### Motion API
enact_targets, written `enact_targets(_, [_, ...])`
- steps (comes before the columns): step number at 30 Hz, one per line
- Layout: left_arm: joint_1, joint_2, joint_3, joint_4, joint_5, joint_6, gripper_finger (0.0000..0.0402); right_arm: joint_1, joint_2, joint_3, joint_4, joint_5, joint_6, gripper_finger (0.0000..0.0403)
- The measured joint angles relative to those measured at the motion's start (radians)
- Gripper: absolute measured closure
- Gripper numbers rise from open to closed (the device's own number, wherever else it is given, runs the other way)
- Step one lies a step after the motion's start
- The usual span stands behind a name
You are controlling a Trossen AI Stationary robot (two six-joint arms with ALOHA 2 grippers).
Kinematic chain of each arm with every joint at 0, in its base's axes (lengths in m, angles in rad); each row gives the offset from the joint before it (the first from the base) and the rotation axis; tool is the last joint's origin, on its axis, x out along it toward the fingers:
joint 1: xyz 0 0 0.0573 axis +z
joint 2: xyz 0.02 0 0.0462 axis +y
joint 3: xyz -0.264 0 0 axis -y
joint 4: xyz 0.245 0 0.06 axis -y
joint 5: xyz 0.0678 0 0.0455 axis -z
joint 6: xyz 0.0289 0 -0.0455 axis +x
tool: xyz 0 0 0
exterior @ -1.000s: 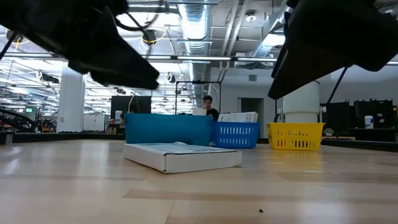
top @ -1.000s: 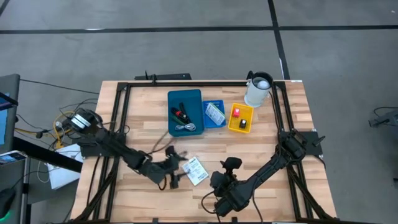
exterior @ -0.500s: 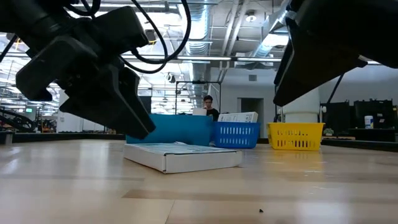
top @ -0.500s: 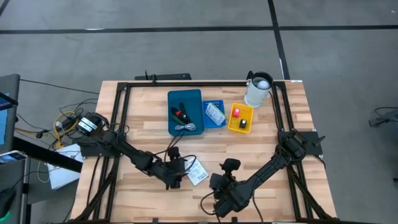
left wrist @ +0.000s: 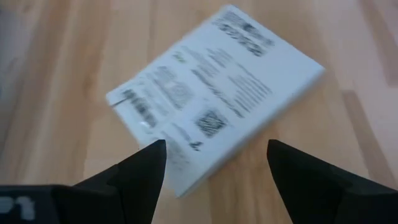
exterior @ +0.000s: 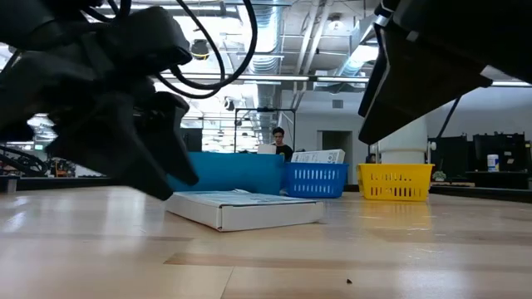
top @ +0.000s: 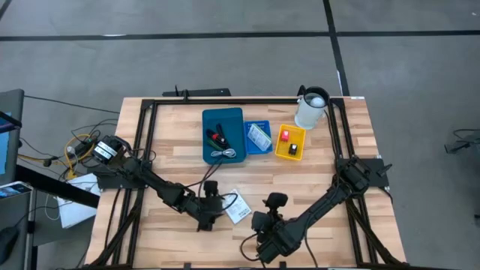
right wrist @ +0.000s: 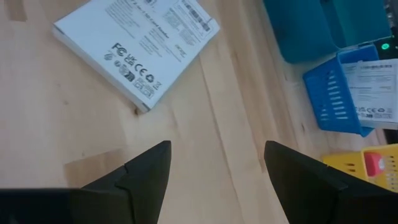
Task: Pick and place items into bin
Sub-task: Put the white card reader box into the blue bin
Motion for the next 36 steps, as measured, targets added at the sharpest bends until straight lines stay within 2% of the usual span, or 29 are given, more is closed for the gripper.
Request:
enact_targets(4, [0.000,0.000,0.000,-0.032,0.034,0.161,0.0132,0.004,0.000,0.000,0.029,-0.017,-0.029,0.0148])
enact_targets(8, [0.000,-0.001,0.001,-0.092,-0.016,0.246,0.0132,0.004,0.000,0.000,0.037,-0.020,-0.033,0.0148])
enact_targets(21, [0.003,-0.001,0.000,-0.121,-0.129,0.306,0.0132,-0.057,0.000,0.000,0.105,-0.019,-0.024,0.0148])
enact_targets(36, [-0.012,0.000,-0.001,-0.112,-0.143,0.337,0.0132,-0.084,0.000,0.000,0.115,-0.051,-0.004,0.0148])
